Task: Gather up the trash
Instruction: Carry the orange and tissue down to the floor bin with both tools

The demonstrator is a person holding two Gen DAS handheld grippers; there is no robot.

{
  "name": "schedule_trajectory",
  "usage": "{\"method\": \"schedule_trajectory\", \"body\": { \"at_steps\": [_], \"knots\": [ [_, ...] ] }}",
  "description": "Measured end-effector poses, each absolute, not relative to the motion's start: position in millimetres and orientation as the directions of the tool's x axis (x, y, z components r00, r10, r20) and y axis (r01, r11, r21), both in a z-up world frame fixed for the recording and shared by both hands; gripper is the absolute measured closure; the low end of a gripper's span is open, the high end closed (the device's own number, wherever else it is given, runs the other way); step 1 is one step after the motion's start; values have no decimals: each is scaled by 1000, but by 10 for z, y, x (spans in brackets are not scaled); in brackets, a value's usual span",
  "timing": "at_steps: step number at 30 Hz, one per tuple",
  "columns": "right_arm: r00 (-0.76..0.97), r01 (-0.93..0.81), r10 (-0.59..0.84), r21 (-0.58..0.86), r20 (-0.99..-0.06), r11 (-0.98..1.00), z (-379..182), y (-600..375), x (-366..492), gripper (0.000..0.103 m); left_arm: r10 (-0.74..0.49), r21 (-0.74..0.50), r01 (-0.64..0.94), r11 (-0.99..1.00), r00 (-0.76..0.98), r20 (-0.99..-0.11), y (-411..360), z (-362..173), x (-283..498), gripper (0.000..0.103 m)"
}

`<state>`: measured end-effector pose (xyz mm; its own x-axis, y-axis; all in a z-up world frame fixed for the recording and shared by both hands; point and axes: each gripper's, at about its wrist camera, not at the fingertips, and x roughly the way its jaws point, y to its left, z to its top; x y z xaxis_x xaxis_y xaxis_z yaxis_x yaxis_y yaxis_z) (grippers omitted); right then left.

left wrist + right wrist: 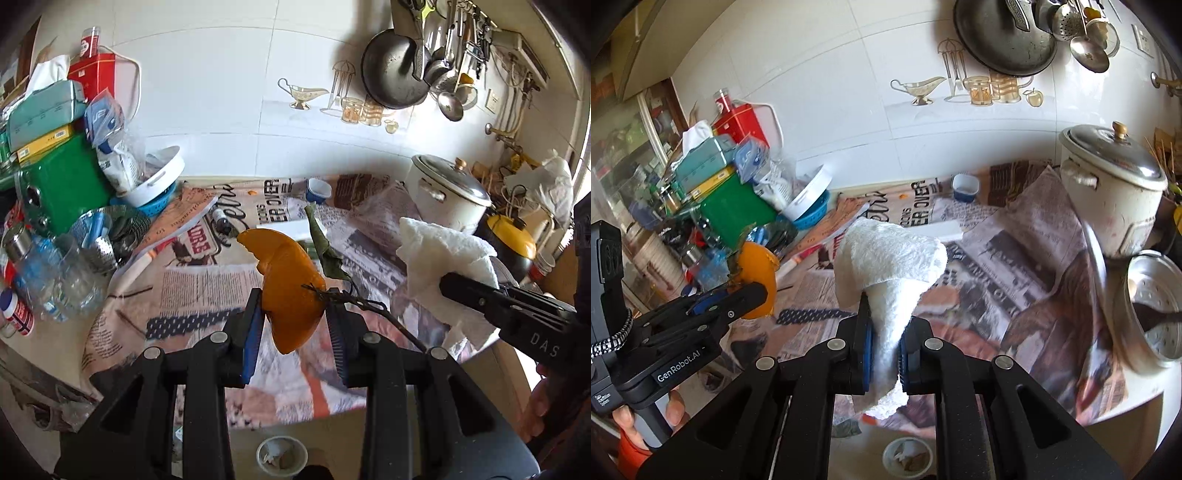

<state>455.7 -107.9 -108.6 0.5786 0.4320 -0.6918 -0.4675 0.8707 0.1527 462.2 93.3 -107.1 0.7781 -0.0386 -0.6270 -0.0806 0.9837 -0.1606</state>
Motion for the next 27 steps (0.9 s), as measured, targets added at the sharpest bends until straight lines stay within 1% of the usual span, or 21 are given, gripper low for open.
{"method": "schedule_trajectory", "body": {
  "at_steps": [9, 12, 15, 21, 27],
  "knots": [
    [590, -392, 405, 191, -698, 900, -1417, -835, 3587, 93, -69, -144, -32, 989, 763, -643, 1226, -1217, 3487, 70],
    [585, -370, 400, 207, -706, 906, -1471, -788, 3313, 93, -82, -145, -19, 989, 751, -655, 1292, -1255, 3216, 70],
    [575, -350, 388, 212, -720, 912, -1489, -752, 3098, 93, -84, -138, -15, 990, 731, -678, 1325, -1308, 3039, 70],
    [539, -321, 352, 200, -765, 926, -1606, -729, 2857, 93, -109, -167, -20, 986, 680, -725, 1330, -1539, 2811, 70],
    [472, -287, 313, 192, -824, 938, -2026, -858, 2750, 93, -124, -188, -44, 981, 604, -787, 1237, -2074, 2776, 70]
  ]
}}
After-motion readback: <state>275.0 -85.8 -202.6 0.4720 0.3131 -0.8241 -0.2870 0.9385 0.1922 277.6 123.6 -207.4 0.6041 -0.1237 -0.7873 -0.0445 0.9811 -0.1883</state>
